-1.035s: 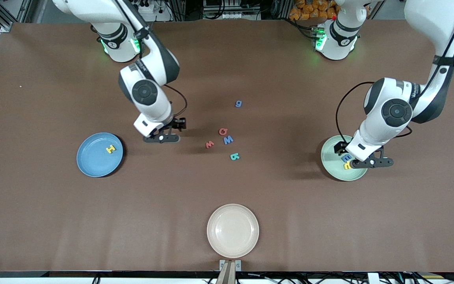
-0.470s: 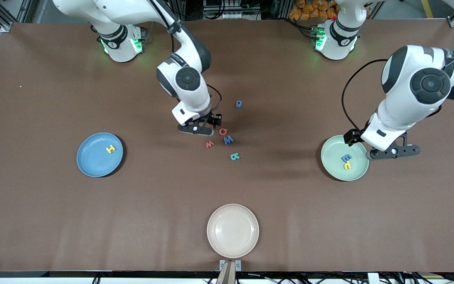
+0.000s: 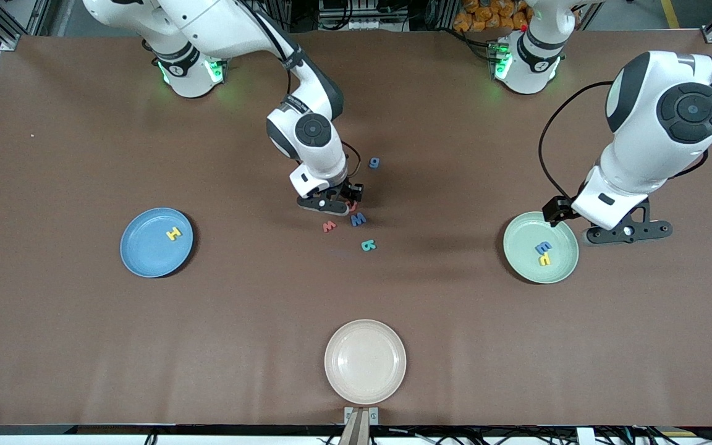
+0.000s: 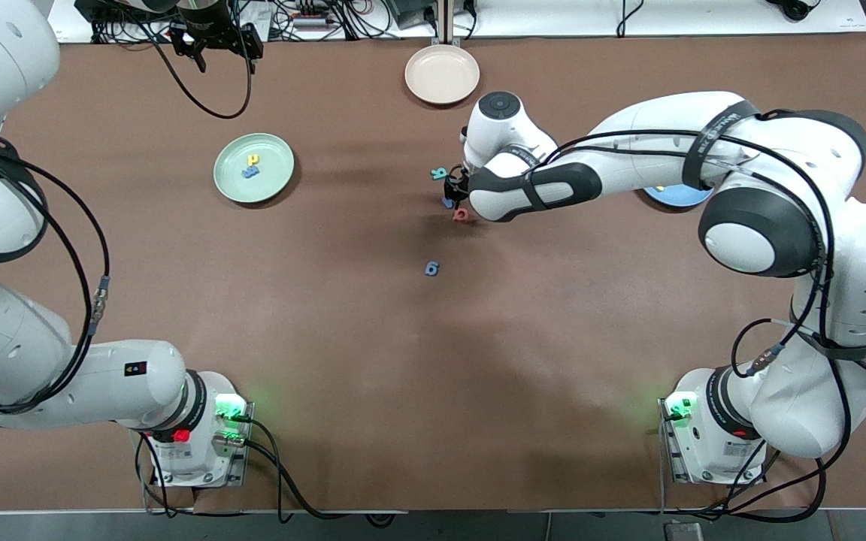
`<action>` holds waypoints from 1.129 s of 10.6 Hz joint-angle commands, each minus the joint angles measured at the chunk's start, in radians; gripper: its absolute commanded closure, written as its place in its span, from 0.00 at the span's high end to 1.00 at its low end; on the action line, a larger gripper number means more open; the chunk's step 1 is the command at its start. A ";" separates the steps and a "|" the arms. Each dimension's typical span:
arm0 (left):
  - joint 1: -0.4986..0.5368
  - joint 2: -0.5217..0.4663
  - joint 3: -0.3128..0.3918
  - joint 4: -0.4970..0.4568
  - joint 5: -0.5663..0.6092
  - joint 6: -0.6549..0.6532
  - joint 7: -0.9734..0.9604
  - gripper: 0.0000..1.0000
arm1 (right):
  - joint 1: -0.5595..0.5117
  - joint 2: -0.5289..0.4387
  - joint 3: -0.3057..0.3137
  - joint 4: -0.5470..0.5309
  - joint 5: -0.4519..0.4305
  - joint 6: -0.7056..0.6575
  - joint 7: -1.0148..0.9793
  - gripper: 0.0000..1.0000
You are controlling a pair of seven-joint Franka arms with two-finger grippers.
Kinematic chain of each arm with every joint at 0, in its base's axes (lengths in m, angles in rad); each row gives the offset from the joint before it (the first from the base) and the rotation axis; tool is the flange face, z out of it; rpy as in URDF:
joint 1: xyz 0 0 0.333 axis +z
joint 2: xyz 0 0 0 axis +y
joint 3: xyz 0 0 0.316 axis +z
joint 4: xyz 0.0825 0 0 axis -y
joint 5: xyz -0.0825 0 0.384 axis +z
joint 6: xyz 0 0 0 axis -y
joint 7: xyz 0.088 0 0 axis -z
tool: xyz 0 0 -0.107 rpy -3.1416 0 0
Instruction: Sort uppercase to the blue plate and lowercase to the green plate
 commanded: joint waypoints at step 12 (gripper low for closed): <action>0.005 -0.017 -0.014 0.040 -0.057 -0.064 0.029 1.00 | 0.020 0.077 -0.002 0.073 0.007 0.029 0.143 0.63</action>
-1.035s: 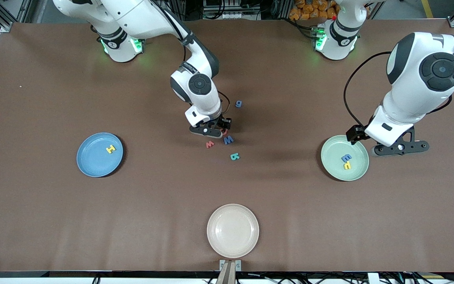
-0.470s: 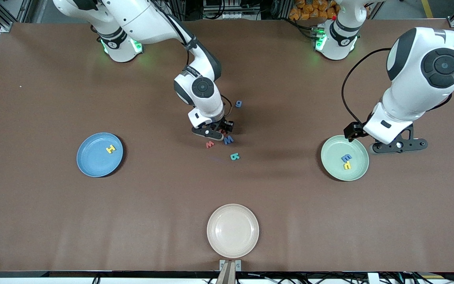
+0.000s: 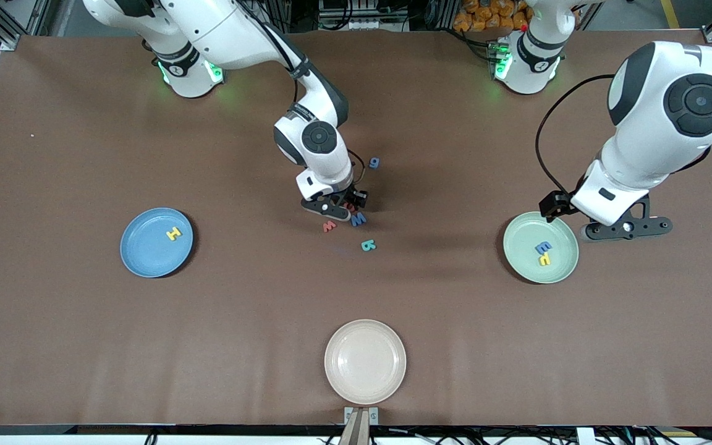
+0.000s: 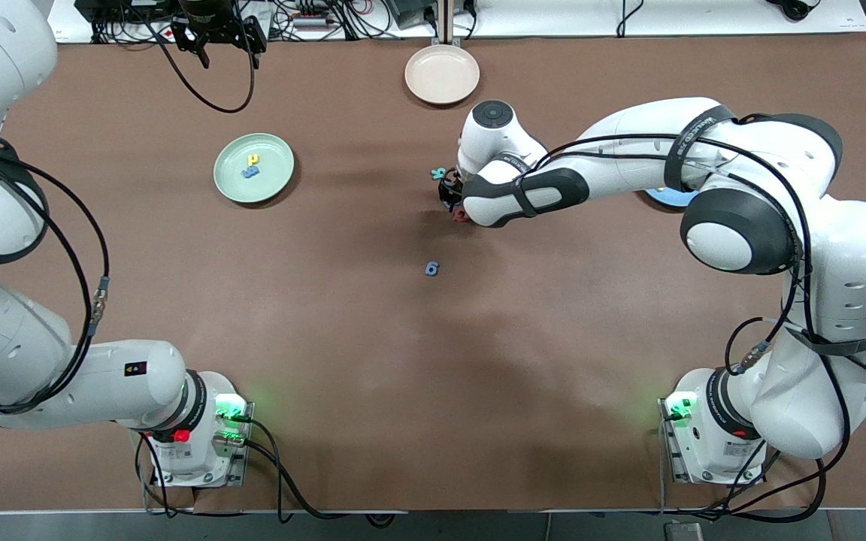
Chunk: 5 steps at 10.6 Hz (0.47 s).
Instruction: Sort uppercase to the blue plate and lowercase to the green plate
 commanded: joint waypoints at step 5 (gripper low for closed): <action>0.007 -0.019 0.000 0.005 -0.025 -0.045 0.030 1.00 | 0.008 0.030 -0.002 0.028 0.007 0.001 0.048 0.62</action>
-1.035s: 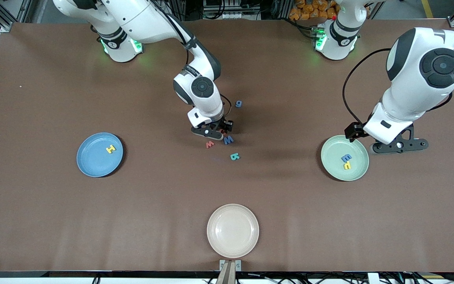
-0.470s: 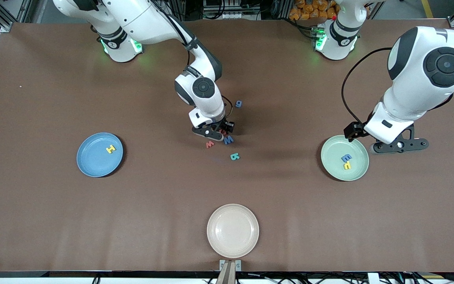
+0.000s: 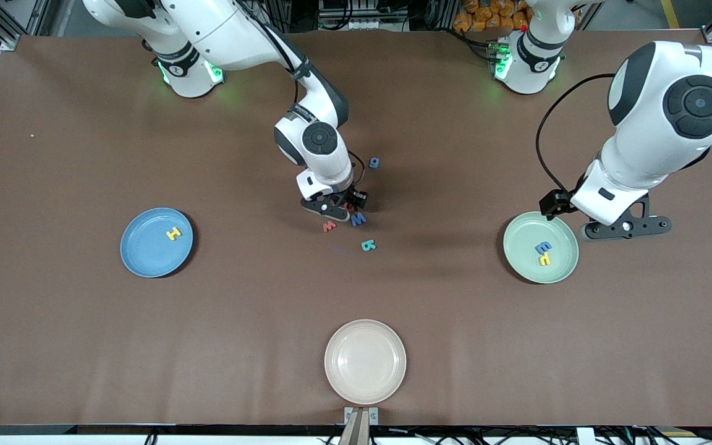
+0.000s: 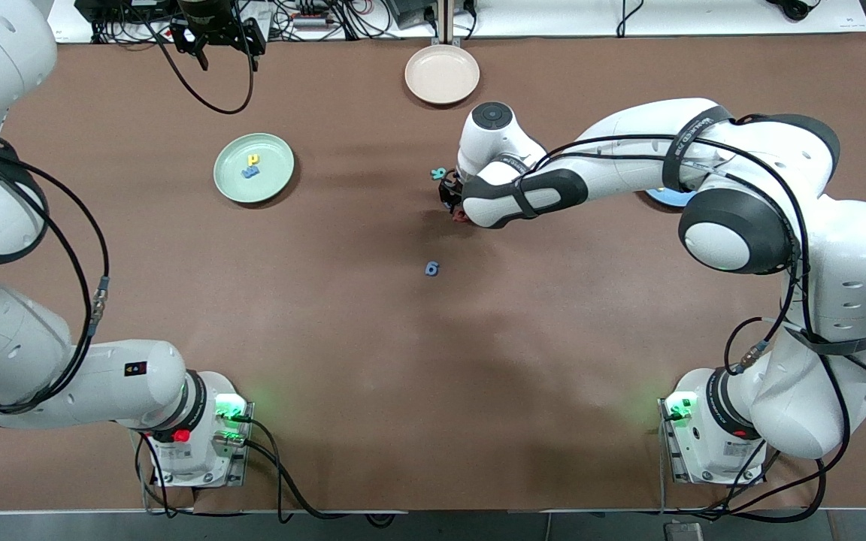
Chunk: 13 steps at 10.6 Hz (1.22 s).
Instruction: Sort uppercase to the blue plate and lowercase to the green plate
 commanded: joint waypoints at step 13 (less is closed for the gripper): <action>0.007 -0.021 0.000 0.003 -0.025 -0.034 0.029 1.00 | 0.019 0.044 -0.004 0.055 0.000 0.001 0.034 0.44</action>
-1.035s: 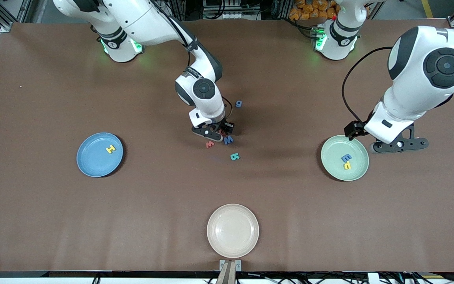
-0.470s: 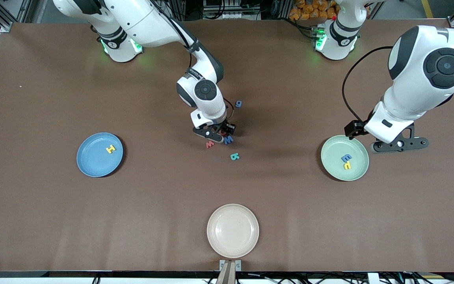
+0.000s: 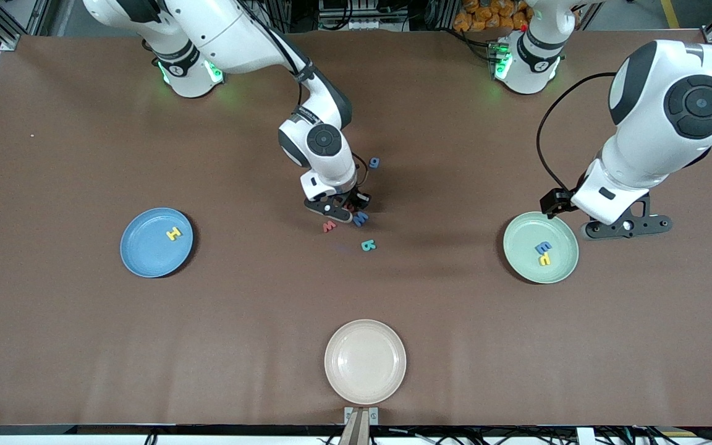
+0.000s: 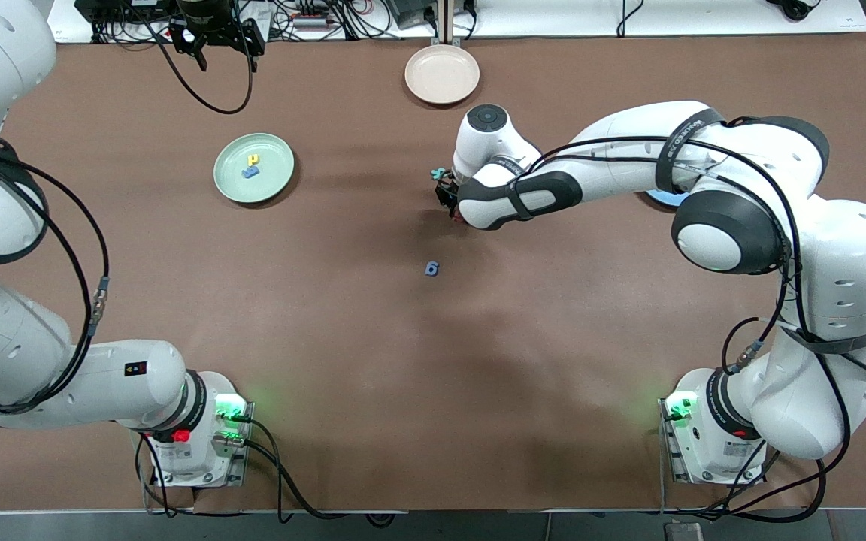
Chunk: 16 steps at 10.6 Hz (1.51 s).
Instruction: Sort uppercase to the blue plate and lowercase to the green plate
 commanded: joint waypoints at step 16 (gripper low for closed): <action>-0.012 -0.003 -0.003 0.003 -0.082 -0.026 -0.006 1.00 | -0.210 -0.163 -0.006 0.017 0.001 -0.320 -0.516 0.24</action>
